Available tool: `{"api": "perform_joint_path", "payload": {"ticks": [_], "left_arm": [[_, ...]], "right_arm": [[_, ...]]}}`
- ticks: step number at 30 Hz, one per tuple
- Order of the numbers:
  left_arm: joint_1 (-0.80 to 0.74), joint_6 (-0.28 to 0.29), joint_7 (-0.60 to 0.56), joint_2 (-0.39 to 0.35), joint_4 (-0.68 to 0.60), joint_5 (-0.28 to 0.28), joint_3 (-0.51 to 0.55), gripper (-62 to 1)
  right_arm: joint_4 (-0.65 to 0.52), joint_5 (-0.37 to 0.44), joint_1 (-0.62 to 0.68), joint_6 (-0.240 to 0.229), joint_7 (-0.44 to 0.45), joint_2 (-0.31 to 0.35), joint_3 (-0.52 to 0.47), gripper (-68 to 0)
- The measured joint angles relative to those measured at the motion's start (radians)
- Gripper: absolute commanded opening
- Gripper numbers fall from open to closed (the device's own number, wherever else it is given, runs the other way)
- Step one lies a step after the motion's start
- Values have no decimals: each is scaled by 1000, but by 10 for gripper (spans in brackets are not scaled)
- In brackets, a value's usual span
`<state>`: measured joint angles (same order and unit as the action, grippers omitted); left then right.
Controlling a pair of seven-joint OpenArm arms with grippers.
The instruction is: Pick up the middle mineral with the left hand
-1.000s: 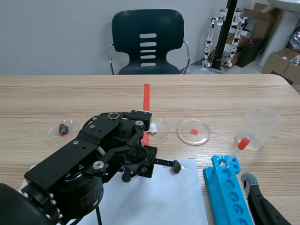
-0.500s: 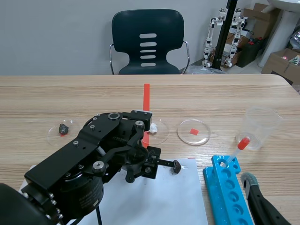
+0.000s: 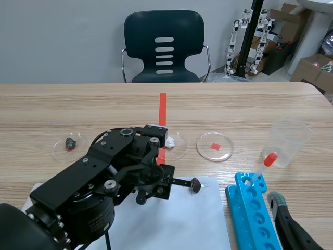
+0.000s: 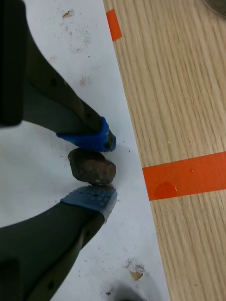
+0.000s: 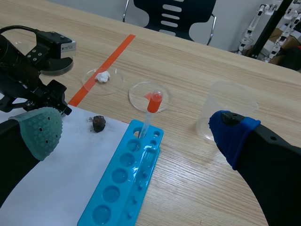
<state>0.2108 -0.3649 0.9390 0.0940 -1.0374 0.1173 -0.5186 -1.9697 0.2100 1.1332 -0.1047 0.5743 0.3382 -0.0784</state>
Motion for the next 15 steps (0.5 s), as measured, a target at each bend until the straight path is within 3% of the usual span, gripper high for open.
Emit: {"api": "perform_joint_path", "payload": {"ticks": [3, 10, 15], "left_arm": [[0, 0, -1, 0, 0, 0, 0, -496], [-5, 0, -2, 0, -7, 0, 0, -496], [-84, 0, -72, -31, -118, 0, 0, -496]], "right_arm": [[0, 0, 0, 0, 0, 0, 0, 4], [0, 0, 0, 0, 0, 0, 0, 4], [0, 0, 0, 0, 0, 0, 0, 4]]}}
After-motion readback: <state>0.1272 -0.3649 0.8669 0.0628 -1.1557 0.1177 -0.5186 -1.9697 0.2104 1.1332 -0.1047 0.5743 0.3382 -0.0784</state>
